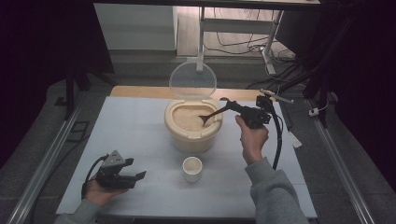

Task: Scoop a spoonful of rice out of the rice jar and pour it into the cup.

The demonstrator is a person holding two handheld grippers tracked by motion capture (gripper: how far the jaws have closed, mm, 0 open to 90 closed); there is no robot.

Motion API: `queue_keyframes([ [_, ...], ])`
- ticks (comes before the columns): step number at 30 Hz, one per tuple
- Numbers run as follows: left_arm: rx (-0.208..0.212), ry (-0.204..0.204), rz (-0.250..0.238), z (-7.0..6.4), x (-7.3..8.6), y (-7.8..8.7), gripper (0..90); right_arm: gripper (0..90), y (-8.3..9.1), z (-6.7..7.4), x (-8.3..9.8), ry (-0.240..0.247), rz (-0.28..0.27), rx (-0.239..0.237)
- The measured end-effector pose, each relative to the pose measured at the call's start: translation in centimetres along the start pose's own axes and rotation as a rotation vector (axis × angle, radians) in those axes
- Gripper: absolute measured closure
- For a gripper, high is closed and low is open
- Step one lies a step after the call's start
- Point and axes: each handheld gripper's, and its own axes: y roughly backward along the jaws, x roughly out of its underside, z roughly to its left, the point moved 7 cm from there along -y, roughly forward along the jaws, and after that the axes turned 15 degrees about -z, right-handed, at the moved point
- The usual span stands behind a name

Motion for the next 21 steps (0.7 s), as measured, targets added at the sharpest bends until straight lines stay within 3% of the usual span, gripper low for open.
queue_keyframes([
  [7, -0.001, -0.003, 0.001, 0.0, 0.0, 0.0, 26.0, 83.3, 0.3, -1.1, -0.2, -0.098, -0.008, -0.005],
  [15, -0.003, -0.009, 0.004, -0.1, 0.0, -0.1, 25.9, 83.3, 0.6, -1.5, -0.5, -0.147, -0.018, -0.010],
  [21, -0.004, -0.011, 0.004, -0.1, 0.0, -0.1, 25.9, 83.3, 1.0, -1.7, -0.7, -0.151, -0.024, -0.009],
])
